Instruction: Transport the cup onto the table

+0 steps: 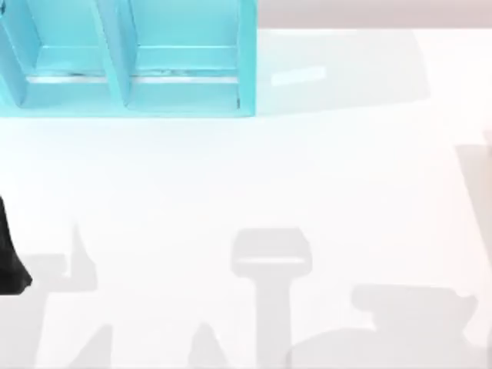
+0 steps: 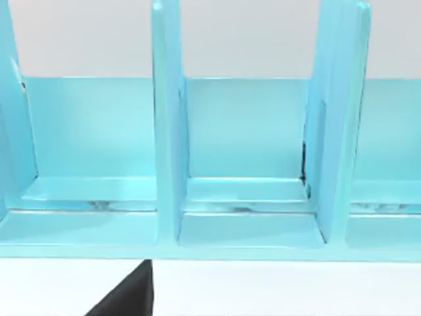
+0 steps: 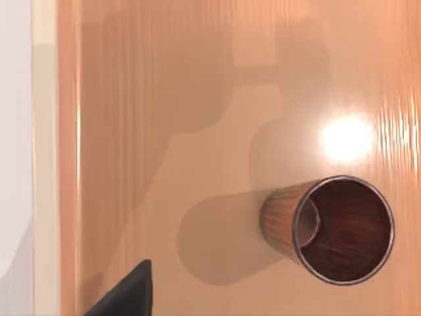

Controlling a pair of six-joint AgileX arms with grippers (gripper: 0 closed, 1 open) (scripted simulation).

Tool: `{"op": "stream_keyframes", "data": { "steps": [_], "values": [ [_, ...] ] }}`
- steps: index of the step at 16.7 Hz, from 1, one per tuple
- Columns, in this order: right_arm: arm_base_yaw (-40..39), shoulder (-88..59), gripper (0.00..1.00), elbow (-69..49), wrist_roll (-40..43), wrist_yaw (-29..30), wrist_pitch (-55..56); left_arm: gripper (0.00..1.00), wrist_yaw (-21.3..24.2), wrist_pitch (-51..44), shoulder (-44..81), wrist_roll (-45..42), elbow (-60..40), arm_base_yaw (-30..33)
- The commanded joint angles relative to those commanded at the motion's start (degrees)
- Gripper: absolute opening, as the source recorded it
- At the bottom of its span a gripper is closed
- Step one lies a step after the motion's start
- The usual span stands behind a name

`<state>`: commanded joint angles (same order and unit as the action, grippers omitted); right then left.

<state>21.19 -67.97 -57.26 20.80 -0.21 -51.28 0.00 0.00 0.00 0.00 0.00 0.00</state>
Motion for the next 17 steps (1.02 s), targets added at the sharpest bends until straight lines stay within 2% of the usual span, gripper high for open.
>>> {"op": "stream_keyframes", "data": {
  "steps": [4,8,11,17],
  "values": [
    [5.83,-17.79,1.00,-15.34,5.52,0.09,-13.72,1.00,0.00,0.00,0.00,0.00,0.00,0.00],
    [9.71,-29.69,1.00,-26.36,9.37,0.18,-22.44,1.00,0.00,0.00,0.00,0.00,0.00,0.00],
    [10.83,-32.91,1.00,-29.63,10.48,0.17,-24.99,1.00,0.00,0.00,0.00,0.00,0.00,0.00],
    [10.59,-32.92,1.00,-28.57,10.33,0.18,-23.93,1.00,0.00,0.00,0.00,0.00,0.00,0.00]
  ]
}}
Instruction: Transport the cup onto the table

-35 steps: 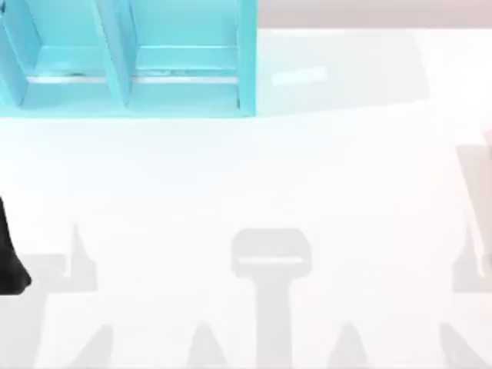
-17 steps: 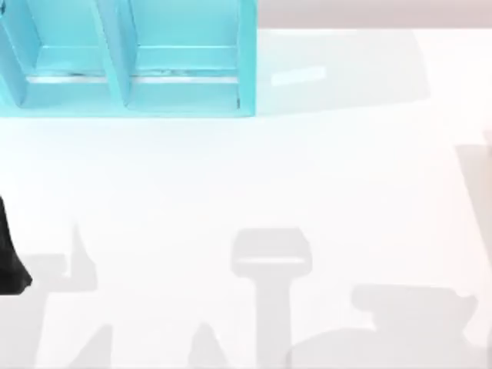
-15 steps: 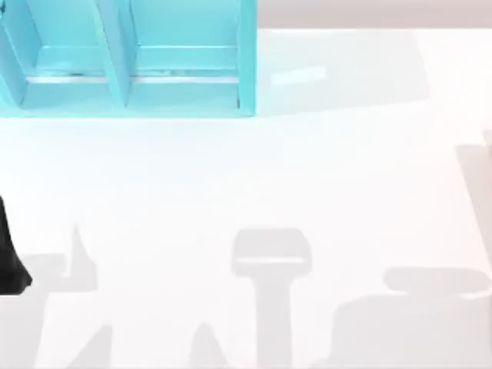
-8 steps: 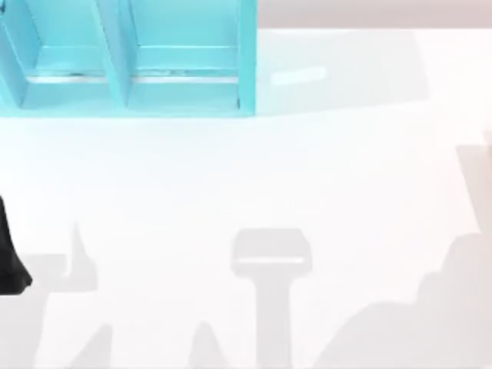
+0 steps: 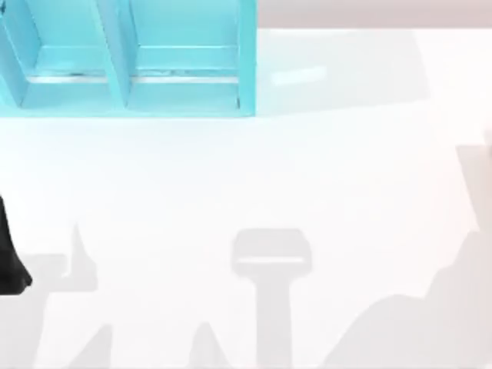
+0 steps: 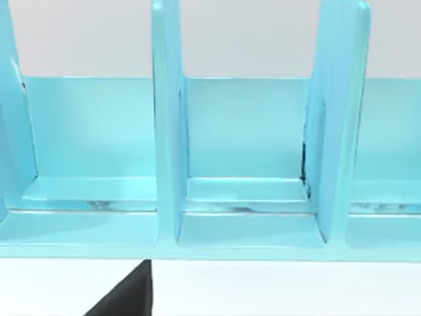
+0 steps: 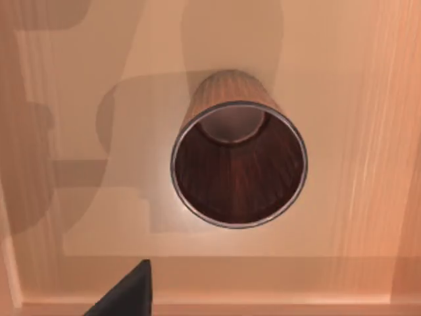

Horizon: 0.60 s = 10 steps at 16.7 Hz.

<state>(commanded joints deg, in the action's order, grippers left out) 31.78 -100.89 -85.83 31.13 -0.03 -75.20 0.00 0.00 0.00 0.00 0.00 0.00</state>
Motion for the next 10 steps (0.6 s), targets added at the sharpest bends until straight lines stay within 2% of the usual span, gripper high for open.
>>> {"op": "stream_keyframes", "data": {
  "steps": [7,10],
  "values": [
    [-0.03,-3.15,1.00,13.20,-0.17,0.00,16.93,1.00,0.00,0.00,0.00,0.00,0.00,0.00],
    [0.00,-4.14,1.00,16.82,-0.15,0.01,21.00,1.00,0.00,0.00,0.00,0.00,0.00,0.00]
  ]
}}
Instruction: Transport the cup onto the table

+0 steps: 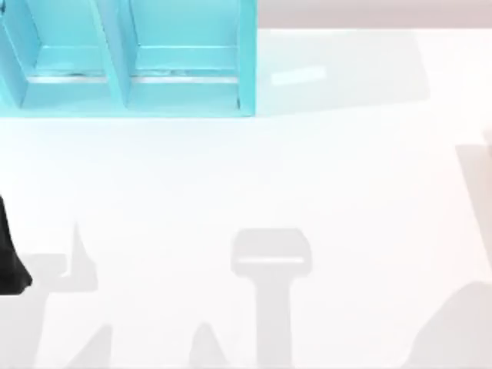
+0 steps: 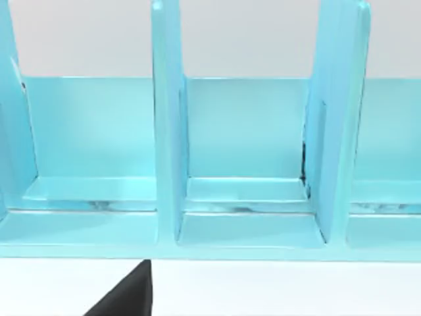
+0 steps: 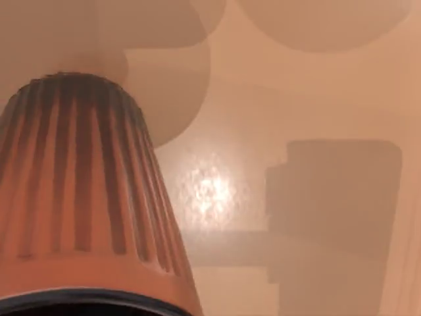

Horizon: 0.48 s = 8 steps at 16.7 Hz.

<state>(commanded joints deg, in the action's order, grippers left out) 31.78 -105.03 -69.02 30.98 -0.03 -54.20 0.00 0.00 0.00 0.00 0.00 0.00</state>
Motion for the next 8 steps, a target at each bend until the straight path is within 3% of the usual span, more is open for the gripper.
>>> {"op": "stream_keyframes", "data": {
  "steps": [4,8],
  "values": [
    [0.00,-0.05,1.00,0.14,0.00,0.00,0.16,1.00,0.00,0.00,0.00,0.00,0.00,0.00],
    [0.00,-0.05,0.70,0.14,0.00,0.00,0.16,1.00,0.00,0.00,0.00,0.00,0.00,0.00]
  ]
}}
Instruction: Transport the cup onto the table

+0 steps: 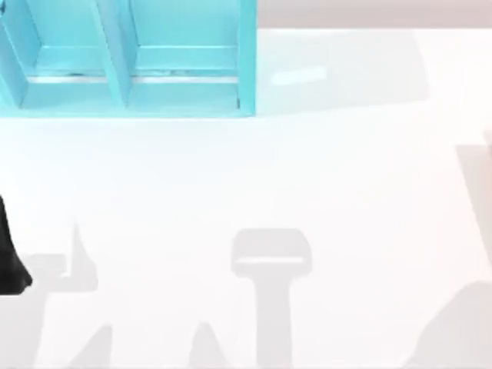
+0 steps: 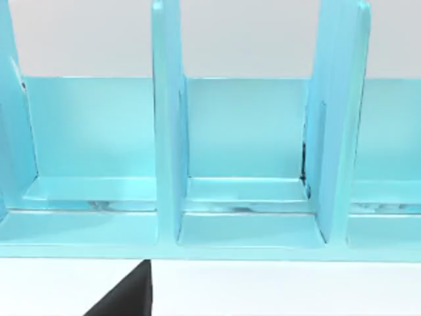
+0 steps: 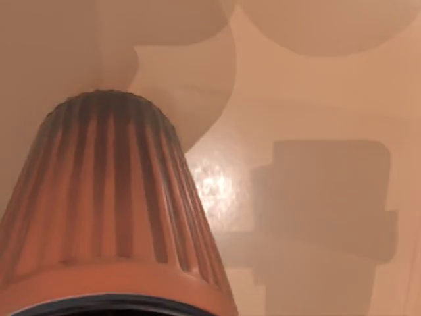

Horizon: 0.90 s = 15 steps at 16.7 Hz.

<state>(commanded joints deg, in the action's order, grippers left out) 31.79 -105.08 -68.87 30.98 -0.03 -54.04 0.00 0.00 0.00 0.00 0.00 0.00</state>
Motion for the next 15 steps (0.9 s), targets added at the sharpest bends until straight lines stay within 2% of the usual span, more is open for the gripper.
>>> {"op": "stream_keyframes", "data": {
  "steps": [9,15],
  "values": [
    [0.00,0.00,0.02,0.00,0.00,0.00,0.00,1.00,0.00,0.00,0.00,0.00,0.00,0.00],
    [0.00,0.00,0.00,0.00,0.00,0.00,0.00,1.00,0.00,0.00,0.00,0.00,0.00,0.00]
  ]
}}
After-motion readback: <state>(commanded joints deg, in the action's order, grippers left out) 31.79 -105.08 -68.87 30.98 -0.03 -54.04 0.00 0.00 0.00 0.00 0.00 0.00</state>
